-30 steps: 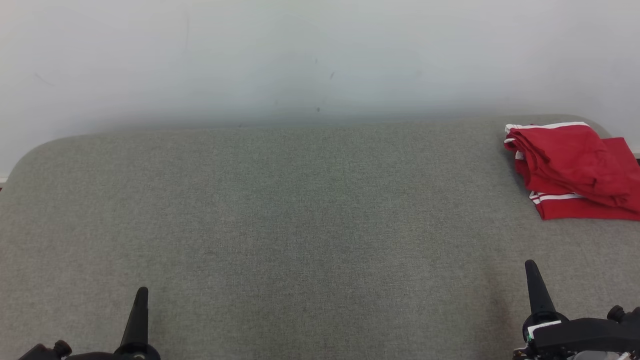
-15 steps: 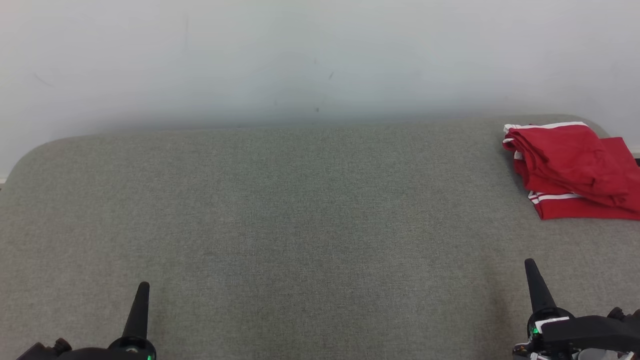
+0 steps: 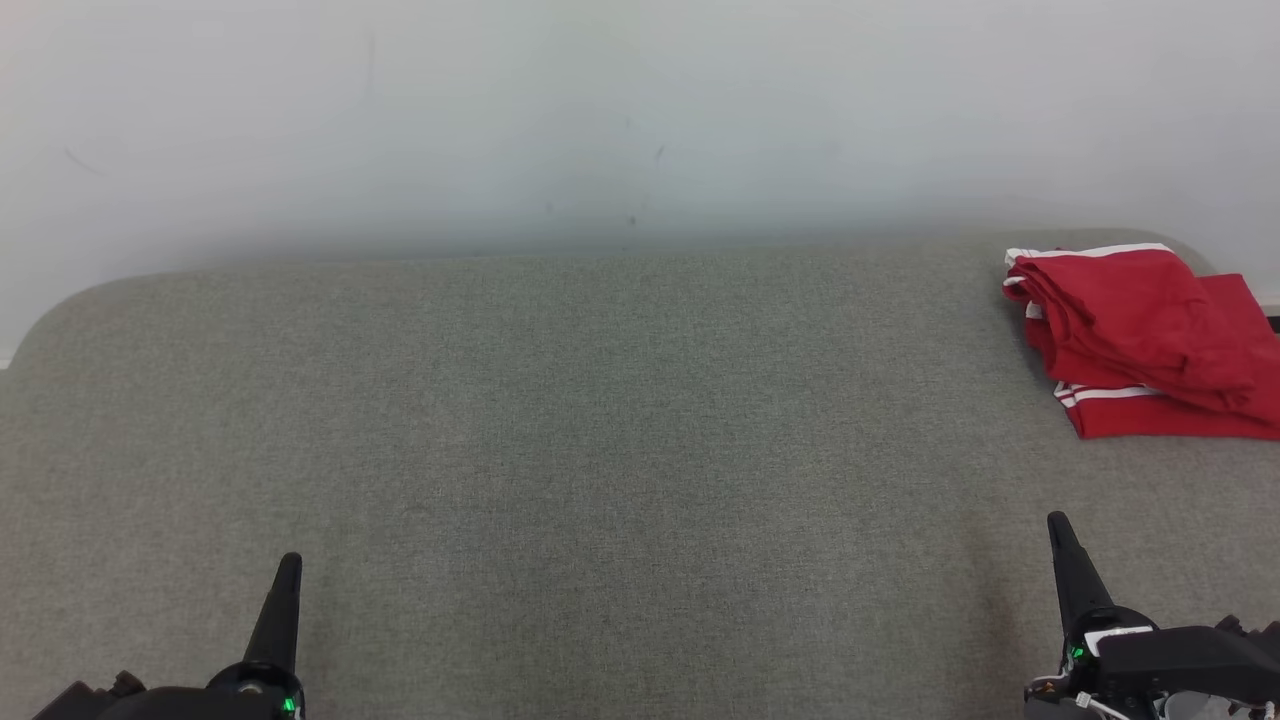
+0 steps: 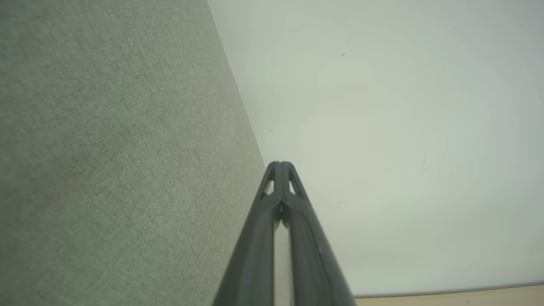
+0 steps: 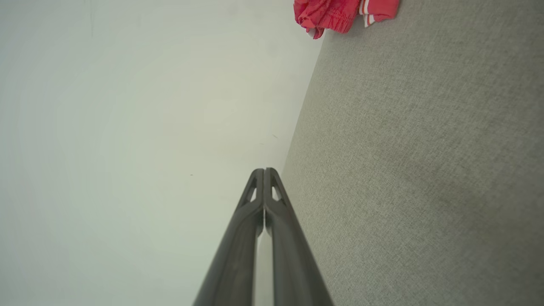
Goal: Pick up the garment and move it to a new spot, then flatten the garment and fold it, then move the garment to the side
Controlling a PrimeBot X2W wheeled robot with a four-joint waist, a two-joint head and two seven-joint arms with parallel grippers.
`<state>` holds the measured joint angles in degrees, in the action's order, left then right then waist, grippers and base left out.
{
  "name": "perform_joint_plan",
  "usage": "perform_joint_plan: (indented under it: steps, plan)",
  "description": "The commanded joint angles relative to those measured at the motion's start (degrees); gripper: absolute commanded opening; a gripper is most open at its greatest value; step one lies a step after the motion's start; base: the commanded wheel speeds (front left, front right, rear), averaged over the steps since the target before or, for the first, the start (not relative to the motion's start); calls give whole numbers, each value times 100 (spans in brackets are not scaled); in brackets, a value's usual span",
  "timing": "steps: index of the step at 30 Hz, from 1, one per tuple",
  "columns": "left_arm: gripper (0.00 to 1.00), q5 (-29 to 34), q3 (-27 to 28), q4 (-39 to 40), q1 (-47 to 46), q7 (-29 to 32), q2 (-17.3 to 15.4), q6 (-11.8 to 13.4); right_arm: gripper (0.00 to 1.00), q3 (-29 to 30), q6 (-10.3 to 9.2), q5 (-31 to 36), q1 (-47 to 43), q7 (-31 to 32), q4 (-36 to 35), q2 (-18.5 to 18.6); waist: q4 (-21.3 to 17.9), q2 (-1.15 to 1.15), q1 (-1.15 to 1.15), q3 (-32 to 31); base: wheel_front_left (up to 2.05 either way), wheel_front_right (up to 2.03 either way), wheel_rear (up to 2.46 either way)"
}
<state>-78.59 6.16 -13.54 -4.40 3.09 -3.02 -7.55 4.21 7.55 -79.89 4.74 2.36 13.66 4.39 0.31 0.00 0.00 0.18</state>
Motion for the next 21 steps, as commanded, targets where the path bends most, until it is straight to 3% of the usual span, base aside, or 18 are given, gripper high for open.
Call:
perform_joint_plan:
  steps: [1, 21]
  plan:
    - [0, -165, 23, 8, -105, 45, -5, 9, 0, 27, -9, -157, 91, 42, -19, -15, -2, 0, 0, -1, 0, 0, 0]
    - [0, -980, 47, -57, -201, 256, 10, 8, 0, 116, -11, -944, 153, 264, 36, -70, -20, 0, 0, -8, 0, 0, 0]
